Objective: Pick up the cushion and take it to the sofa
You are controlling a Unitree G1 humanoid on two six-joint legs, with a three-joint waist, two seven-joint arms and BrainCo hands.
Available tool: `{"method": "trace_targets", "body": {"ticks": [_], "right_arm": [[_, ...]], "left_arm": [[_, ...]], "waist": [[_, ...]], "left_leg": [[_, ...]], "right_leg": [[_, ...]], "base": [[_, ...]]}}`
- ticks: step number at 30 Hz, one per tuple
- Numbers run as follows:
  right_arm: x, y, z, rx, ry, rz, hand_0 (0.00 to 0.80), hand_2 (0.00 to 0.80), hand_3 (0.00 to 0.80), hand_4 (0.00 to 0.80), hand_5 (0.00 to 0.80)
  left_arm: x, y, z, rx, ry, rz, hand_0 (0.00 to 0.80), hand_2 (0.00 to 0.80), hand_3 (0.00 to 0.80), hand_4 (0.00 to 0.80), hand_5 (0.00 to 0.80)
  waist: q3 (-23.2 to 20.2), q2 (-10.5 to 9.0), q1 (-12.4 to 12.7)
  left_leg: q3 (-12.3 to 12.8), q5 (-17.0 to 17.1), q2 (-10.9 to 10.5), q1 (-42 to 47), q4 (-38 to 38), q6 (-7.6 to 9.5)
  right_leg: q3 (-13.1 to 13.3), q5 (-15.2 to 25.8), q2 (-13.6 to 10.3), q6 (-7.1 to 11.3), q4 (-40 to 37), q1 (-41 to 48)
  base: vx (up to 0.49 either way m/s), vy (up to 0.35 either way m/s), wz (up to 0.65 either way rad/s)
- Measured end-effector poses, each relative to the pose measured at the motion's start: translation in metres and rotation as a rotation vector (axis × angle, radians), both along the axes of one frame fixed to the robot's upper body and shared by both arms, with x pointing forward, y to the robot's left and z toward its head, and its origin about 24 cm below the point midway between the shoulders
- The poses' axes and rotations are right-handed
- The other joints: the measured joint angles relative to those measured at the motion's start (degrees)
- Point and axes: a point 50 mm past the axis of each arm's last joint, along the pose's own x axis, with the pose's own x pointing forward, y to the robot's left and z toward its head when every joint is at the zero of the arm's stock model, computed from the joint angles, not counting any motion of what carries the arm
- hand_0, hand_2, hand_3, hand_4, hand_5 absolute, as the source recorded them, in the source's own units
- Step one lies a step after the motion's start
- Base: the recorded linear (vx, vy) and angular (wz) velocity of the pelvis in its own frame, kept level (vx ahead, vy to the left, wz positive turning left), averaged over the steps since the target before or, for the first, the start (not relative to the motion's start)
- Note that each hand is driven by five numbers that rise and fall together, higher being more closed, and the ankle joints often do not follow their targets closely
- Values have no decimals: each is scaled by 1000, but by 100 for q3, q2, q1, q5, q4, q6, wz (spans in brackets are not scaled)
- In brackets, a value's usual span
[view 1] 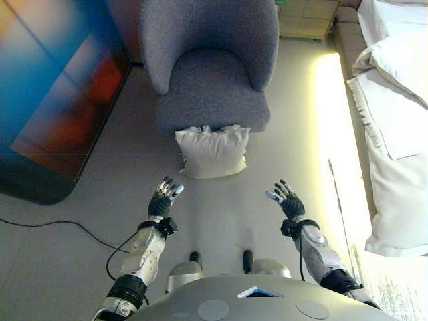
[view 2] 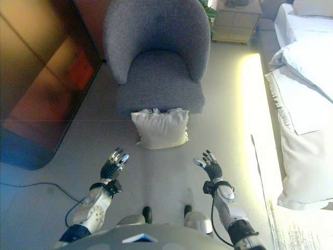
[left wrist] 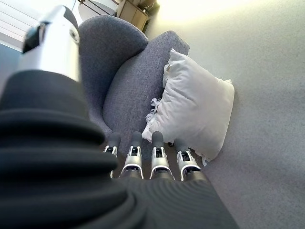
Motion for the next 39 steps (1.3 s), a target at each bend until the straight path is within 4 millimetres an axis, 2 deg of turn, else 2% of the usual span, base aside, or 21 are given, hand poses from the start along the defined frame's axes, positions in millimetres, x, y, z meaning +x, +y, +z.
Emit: {"method": "trace_targets", "body": {"ticks": [15, 28, 39], "right_arm": [[-3, 3, -2, 14, 16, -3, 0, 0, 0, 0, 0], [-7, 4, -5, 19, 36, -4, 0, 0, 0, 0, 0], [-13, 3, -8, 19, 53, -8, 0, 0, 0, 0, 0]], "left_arm": [[1, 0, 3, 1, -11, 3, 0, 0, 0, 0, 0], [-3, 1, 1, 1, -1, 4, 0, 0, 0, 0, 0], [-7, 1, -2, -3, 10, 0, 0, 0, 0, 0, 0]], "waist": [[-105, -143, 1], [-250, -115, -9], [-266, -112, -21]], "left_leg": [[1, 0, -1, 15, -1, 0], [99, 0, 1, 31, -4, 0], [241, -3, -11, 34, -6, 6]], "right_leg": [[-1, 9, -6, 7, 1, 16], [37, 26, -8, 14, 2, 10], [188, 62, -11, 31, 87, -122]], "base": [[-12, 6, 0], [4, 6, -1], [21, 57, -9]]}}
